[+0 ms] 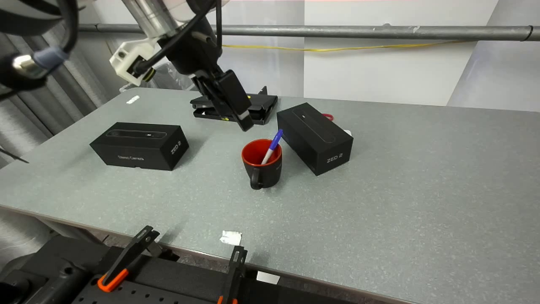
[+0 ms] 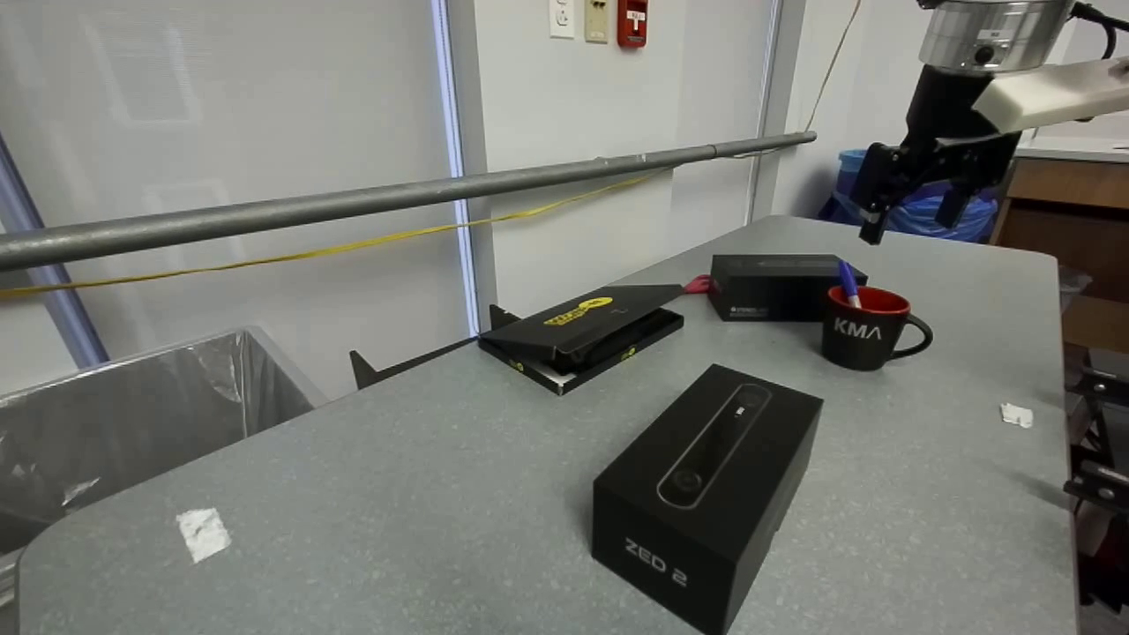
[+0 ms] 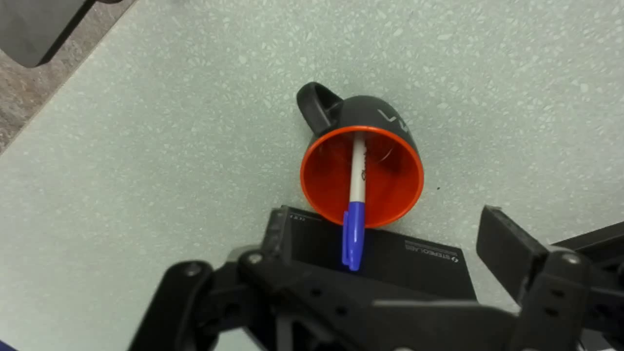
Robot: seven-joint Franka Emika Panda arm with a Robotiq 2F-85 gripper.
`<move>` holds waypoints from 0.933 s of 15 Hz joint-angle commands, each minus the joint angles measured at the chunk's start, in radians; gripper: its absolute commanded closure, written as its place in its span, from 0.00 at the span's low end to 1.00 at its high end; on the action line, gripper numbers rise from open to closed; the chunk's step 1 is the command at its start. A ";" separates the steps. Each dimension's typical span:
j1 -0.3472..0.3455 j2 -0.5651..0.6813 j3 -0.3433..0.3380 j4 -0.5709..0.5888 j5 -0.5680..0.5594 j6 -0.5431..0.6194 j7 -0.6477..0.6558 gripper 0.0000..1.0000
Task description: Put the sharpie on the table
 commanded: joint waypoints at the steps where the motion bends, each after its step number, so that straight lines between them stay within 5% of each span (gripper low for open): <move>1: -0.052 0.083 0.011 0.063 -0.158 0.005 0.167 0.00; 7: -0.063 0.223 0.002 0.161 -0.378 -0.004 0.403 0.00; 14: -0.044 0.374 -0.032 0.265 -0.509 -0.019 0.539 0.00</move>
